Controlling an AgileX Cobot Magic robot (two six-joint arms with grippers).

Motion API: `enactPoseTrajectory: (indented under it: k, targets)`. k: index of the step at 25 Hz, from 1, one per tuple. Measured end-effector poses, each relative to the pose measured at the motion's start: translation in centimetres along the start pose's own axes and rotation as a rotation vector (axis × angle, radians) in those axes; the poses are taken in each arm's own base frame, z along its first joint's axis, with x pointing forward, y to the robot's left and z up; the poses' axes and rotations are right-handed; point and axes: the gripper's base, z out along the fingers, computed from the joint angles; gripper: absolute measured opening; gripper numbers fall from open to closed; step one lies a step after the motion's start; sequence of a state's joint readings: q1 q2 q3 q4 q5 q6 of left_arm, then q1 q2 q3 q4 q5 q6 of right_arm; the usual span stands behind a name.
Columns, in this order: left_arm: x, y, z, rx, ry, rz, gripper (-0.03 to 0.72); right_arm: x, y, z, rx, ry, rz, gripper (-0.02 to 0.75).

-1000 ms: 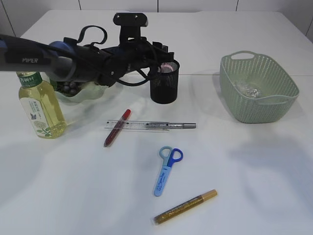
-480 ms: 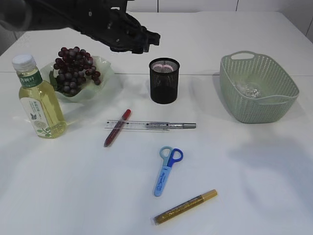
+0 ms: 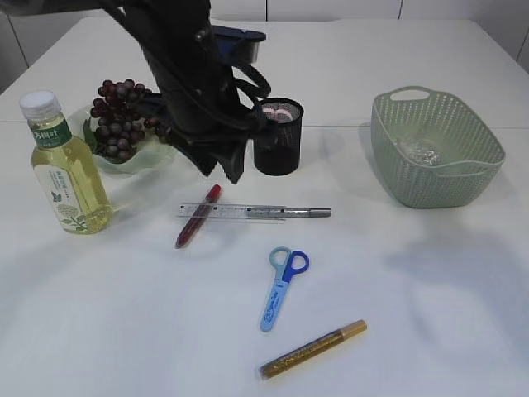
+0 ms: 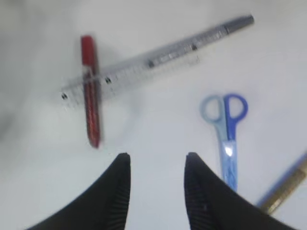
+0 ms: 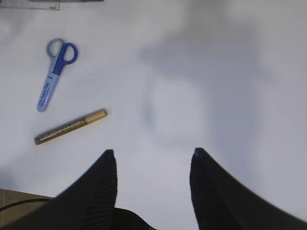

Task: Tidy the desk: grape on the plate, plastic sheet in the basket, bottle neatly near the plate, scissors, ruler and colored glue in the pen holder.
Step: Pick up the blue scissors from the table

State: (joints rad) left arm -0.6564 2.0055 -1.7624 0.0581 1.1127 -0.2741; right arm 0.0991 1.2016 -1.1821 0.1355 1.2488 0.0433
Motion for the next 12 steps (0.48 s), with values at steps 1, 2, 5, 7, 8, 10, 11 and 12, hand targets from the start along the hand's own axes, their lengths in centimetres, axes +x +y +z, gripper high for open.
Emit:
enactPoseTrajectory:
  k: [1,2,5,7,8,10,11,12]
  targets:
    - [0.4,-0.6,-0.1,0.014,0.035,0.003,0.279,0.0,0.0,0.0,0.000,0.000,0.000,0.399]
    - [0.8,-1.1,-0.2,0.032,0.066,0.005,0.279,0.0,0.0,0.0,0.000,0.000,0.002,0.399]
    - [1.4,-2.3,-0.4,0.093,0.123,-0.010,0.279,0.0,0.0,0.0,0.000,0.000,0.009,0.399]
    - [1.6,-2.7,-0.4,0.132,0.141,-0.025,0.279,0.0,0.0,0.0,0.000,0.000,0.009,0.399]
    - [1.6,-2.8,-0.5,0.146,0.147,-0.031,0.279,0.0,0.0,0.0,0.000,0.000,0.011,0.399]
    - [1.7,-3.0,0.0,0.156,0.160,-0.038,0.279,0.0,0.0,0.0,-0.002,0.000,0.012,0.399]
    - [1.7,-3.2,0.6,0.154,0.175,-0.039,0.279,0.0,0.0,0.0,-0.002,0.000,0.012,0.398]
    - [1.8,-3.4,1.2,0.150,0.188,-0.039,0.279,0.0,0.0,0.0,-0.002,0.000,0.012,0.399]
